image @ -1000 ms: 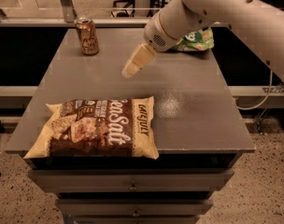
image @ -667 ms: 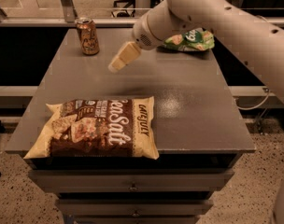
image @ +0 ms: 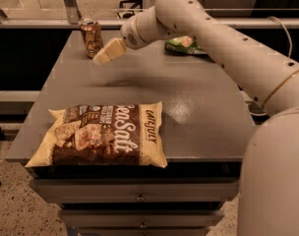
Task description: Move orange can near green rice chip bag
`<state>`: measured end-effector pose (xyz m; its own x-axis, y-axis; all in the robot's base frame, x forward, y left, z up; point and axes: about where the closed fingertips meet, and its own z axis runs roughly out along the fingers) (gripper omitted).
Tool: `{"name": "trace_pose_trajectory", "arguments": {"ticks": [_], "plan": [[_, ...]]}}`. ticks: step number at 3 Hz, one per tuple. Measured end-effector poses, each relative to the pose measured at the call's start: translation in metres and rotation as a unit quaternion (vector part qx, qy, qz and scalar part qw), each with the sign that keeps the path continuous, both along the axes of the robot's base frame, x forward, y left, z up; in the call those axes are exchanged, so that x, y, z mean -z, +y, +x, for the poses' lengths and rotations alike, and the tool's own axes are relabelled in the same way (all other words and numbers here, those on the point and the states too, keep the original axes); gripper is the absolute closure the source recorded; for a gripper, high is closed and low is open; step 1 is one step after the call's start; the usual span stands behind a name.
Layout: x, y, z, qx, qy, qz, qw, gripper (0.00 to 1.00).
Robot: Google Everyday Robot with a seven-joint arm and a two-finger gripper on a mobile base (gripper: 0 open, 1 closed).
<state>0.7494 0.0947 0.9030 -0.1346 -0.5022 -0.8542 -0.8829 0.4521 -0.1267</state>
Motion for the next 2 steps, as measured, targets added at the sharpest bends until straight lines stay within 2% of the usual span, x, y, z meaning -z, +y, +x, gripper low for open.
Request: {"name": "trace_pose_trajectory", "arguments": {"ticks": [2], "plan": [[-0.002,0.051,0.033,0.003,0.005,0.062,0.9981,0.0]]}}
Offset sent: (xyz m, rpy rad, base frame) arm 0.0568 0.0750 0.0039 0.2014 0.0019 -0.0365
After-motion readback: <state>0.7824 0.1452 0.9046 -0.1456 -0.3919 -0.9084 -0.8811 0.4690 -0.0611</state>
